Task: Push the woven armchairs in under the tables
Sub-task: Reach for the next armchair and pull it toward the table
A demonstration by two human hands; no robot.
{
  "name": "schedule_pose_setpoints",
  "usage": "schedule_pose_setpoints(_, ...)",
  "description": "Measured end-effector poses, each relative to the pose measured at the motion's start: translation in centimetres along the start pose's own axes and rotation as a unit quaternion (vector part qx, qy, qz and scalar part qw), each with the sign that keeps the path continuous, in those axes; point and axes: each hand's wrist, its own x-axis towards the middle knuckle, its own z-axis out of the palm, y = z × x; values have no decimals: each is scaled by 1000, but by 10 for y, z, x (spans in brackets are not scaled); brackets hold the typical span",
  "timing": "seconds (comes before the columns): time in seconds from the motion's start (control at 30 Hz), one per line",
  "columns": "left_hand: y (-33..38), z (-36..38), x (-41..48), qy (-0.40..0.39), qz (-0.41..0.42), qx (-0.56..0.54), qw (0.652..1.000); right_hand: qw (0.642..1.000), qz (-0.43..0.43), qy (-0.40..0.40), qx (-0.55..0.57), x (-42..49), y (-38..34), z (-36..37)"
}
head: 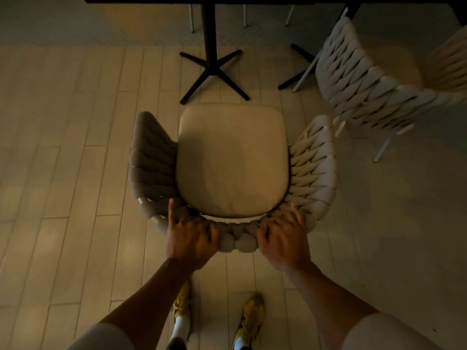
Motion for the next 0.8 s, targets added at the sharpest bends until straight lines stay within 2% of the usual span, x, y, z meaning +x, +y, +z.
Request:
schedule_pose_setpoints(0.07,8,-2,-6,-28,-17,16,999,1000,-9,-5,-17,-3,4,-2)
schedule_pose_setpoints(0.17,17,-6,-16,-83,20,23,996,999,-13,-21,-29,-8,9,-3)
schedule_pose_setpoints(0.23,19,-1,-21,-88,43,-6,995,999,-15,-27,-35,-12,12,-4)
schedule_pose_setpoints(0.3,14,6,-21,-61,46,-57,995,999,-26,-23,-36,-13,13,-4)
schedule_pose_setpoints(0.4,5,21,-15,-19,6,-125,992,999,-30,-14,-36,-12,13,-3)
schedule_pose_setpoints(0.53,2,29,-10,48,5,-124,991,999,-14,-6,-31,-7,12,2)
schedule_pose_setpoints(0.8,-13,19,24,34,10,-111,993,999,8,-8,-47,26,11,5)
